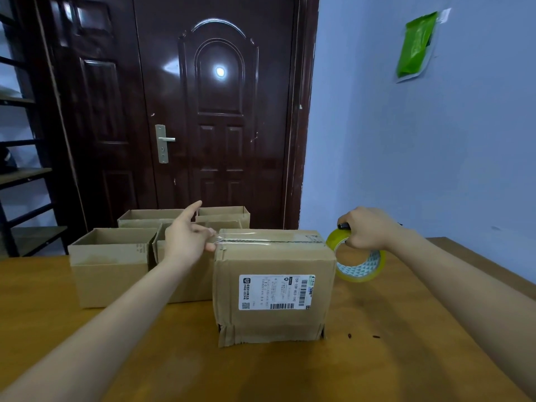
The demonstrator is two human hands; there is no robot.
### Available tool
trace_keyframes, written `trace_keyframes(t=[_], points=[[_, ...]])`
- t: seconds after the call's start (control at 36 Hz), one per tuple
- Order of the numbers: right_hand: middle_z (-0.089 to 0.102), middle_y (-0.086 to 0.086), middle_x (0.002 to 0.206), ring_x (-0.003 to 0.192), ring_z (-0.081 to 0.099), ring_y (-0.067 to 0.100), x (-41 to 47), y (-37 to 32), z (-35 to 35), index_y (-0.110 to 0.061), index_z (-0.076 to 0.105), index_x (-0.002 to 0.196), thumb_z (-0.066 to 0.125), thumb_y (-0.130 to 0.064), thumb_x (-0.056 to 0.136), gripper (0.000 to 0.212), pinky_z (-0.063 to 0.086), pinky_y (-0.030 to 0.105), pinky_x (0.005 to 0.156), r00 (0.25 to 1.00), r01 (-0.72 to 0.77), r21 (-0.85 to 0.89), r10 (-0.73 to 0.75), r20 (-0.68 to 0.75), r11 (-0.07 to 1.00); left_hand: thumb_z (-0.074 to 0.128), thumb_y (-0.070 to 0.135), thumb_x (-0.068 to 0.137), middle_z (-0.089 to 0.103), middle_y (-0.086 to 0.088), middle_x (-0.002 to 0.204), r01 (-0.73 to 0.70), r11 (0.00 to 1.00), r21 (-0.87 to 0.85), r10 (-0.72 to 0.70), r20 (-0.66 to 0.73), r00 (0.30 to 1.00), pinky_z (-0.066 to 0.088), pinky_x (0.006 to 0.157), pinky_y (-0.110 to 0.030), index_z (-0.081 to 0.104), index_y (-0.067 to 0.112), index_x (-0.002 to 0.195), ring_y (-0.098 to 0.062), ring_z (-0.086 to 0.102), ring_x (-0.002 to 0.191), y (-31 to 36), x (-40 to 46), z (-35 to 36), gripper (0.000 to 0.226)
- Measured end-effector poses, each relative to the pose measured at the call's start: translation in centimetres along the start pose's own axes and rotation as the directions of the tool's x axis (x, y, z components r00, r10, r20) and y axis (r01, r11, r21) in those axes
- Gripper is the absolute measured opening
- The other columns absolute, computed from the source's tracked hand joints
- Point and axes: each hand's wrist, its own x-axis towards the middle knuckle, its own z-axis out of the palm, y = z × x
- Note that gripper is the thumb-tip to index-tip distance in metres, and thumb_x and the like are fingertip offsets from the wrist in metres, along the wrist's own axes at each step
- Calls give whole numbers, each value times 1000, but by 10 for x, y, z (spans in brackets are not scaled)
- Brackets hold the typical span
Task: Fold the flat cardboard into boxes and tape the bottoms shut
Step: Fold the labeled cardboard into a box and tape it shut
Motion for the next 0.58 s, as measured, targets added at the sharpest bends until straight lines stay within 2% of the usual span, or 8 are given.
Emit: trace_keyframes(t=[0.17, 0.31, 0.33, 0.36, 0.42, 0.5, 0.53, 0.58], points=[[37, 0, 56, 51, 33, 15, -1, 0, 4, -19, 32, 58, 57, -16, 74, 31, 22, 24, 46, 1000, -6, 24, 6, -12, 1000, 58, 1, 90, 72, -4, 75, -43, 998, 42, 42, 13, 999, 41, 103, -33, 36, 23, 146, -12, 68, 70, -1, -6, 1, 64], [40, 0, 56, 58, 41, 22, -1, 1, 7, -21, 34, 59, 57, -16, 74, 28, 23, 24, 46, 1000, -14, 41, 15, -27, 999, 59, 2, 90, 72, -4, 82, -2, 999, -37, 3, 13, 1000, 45, 73, -19, 36, 23, 145, -16, 61, 61, -10, -11, 6, 63], [41, 0, 57, 59, 41, 23, -1, 1, 9, -20, 36, 59, 57, -15, 73, 26, 23, 24, 46, 999, -19, 50, 21, -33, 999, 59, 3, 90, 71, -3, 82, 10, 998, -65, -10, 8, 1000, 46, 75, -21, 35, 22, 146, -15, 60, 65, -12, -12, 7, 63], [41, 1, 57, 59, 42, 24, -2, 2, 11, -19, 38, 60, 57, -15, 72, 23, 23, 24, 46, 999, -25, 64, 28, -41, 998, 59, 5, 91, 71, -1, 83, 23, 996, -84, -23, 1, 1000, 47, 85, -26, 33, 20, 146, -13, 61, 73, -12, -14, 9, 63], [45, 3, 58, 59, 42, 24, -1, 2, 15, -12, 49, 65, 57, -14, 72, 10, 24, 24, 46, 997, -34, 99, 40, -63, 995, 59, 9, 92, 69, 0, 89, 68, 992, -107, -71, -23, 997, 35, 105, -38, 29, 16, 147, -15, 59, 99, -16, -15, 14, 63], [46, 5, 59, 56, 38, 22, -1, 1, 18, -3, 59, 75, 57, -12, 71, 10, 23, 24, 46, 996, -38, 161, 50, -70, 986, 60, 17, 92, 57, -9, 124, 263, 942, -208, -275, -30, 961, 36, 107, -45, 28, 13, 146, -29, 49, 123, -26, -11, 21, 62], [45, 5, 59, 56, 38, 21, 0, 1, 19, -2, 60, 76, 57, -11, 70, 11, 22, 24, 46, 996, -40, 172, 53, -68, 984, 60, 20, 92, 52, -12, 131, 336, 908, -249, -350, -13, 937, 38, 106, -48, 31, 14, 144, -32, 48, 124, -28, -10, 23, 60], [48, 5, 60, 56, 39, 21, 0, 1, 19, -1, 61, 77, 58, -11, 70, 13, 23, 25, 46, 996, -42, 182, 56, -67, 982, 59, 22, 92, 54, -15, 129, 417, 861, -291, -426, 34, 904, 42, 101, -51, 38, 13, 138, -33, 52, 117, -33, -12, 26, 51]])
